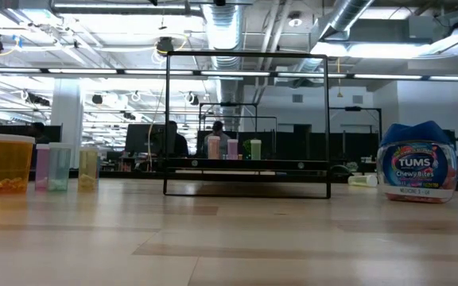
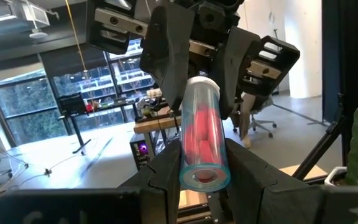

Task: Pick and place medicine bottles onto shelf by color
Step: Put the blue pill bottle on the shelf

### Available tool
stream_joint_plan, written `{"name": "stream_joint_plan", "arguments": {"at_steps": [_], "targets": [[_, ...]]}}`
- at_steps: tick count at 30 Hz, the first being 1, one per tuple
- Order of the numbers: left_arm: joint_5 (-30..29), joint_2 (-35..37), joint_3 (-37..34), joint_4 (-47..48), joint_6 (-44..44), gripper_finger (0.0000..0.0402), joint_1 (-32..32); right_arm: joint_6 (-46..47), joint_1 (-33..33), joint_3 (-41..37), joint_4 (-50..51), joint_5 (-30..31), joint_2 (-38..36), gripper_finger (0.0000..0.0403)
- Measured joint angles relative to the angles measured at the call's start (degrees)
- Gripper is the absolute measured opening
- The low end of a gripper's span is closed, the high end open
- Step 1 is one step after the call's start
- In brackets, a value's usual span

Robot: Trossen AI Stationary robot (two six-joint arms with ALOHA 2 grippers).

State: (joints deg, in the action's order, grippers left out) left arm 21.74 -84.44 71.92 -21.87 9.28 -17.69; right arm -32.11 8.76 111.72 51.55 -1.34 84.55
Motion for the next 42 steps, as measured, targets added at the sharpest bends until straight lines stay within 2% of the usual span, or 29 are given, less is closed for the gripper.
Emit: {"name": "stream_joint_plan", "arguments": {"at_steps": [5,8,12,16,21,24,27,34,42], "targets": [[-0.24,0.00,0.00,0.04,-1.56,0.0099,-0.04,1.56,0.70,0.00,0.13,1.78,0.02,0.0127],[-0.97,0.00,0.00,0.70,0.25,0.0129,-0.07,3.56,1.81,0.00,0.71,2.23,0.02,0.0123],[-5.49,-0.02,0.00,3.61,2.06,0.0183,-0.08,6.32,3.61,0.00,2.91,2.96,0.02,0.0117],[-14.25,-0.02,0.00,9.13,2.16,0.0236,-0.02,10.82,6.35,0.00,5.60,3.26,0.06,0.0121],[-32.02,0.35,0.00,19.88,2.38,0.0277,-0.09,20.11,11.83,0.01,9.13,3.25,2.23,0.0124],[-39.75,0.84,-0.02,27.76,0.78,0.0282,-0.13,24.62,14.83,-1.19,10.84,3.23,5.24,0.0123],[-43.52,0.99,-0.02,33.77,-0.59,0.0281,-0.11,27.20,17.59,-3.17,11.33,3.19,9.04,0.0125],[-45.39,1.29,-0.02,46.81,-3.10,0.0279,-0.68,31.93,21.18,-4.13,12.62,2.99,19.16,0.0127],[-46.60,1.29,-0.02,54.68,-5.20,0.0279,-2.17,35.25,22.05,-4.13,14.86,2.75,27.68,0.0128]]}}
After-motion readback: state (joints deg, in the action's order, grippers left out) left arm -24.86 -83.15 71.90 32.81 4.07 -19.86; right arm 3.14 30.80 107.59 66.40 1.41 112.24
